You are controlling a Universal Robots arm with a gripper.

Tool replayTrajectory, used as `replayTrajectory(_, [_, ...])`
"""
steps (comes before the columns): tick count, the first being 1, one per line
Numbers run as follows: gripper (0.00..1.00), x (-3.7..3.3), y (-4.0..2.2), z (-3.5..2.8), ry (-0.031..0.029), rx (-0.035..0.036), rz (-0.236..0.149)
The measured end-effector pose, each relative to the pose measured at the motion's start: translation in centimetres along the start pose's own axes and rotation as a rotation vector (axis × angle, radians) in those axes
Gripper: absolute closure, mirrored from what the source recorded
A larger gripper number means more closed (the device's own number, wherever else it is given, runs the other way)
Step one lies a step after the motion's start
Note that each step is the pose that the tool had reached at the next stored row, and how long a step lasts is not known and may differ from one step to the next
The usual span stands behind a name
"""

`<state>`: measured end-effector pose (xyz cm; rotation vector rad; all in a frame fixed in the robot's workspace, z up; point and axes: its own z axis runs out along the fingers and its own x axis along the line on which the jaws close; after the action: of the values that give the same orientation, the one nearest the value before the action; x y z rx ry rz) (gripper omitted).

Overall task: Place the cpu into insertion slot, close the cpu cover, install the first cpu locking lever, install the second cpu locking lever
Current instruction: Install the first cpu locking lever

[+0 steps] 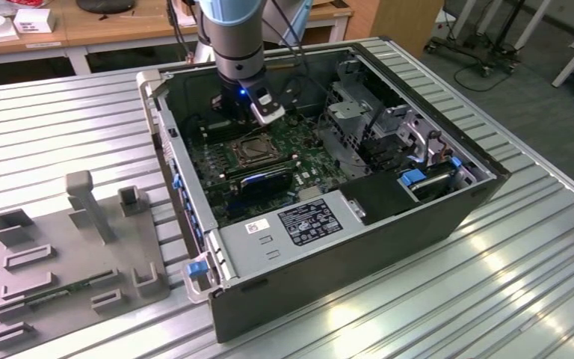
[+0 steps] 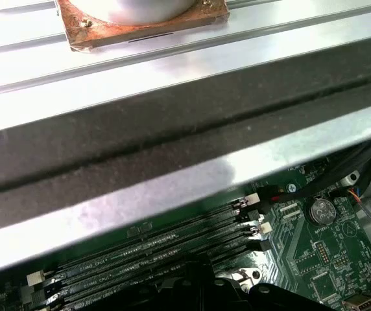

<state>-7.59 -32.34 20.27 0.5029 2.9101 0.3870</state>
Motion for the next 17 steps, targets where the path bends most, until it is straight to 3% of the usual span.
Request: replayTrajectory(17, [0.89,0.07,-0.18,0.46,-0.0016,-0.0003,0.0])
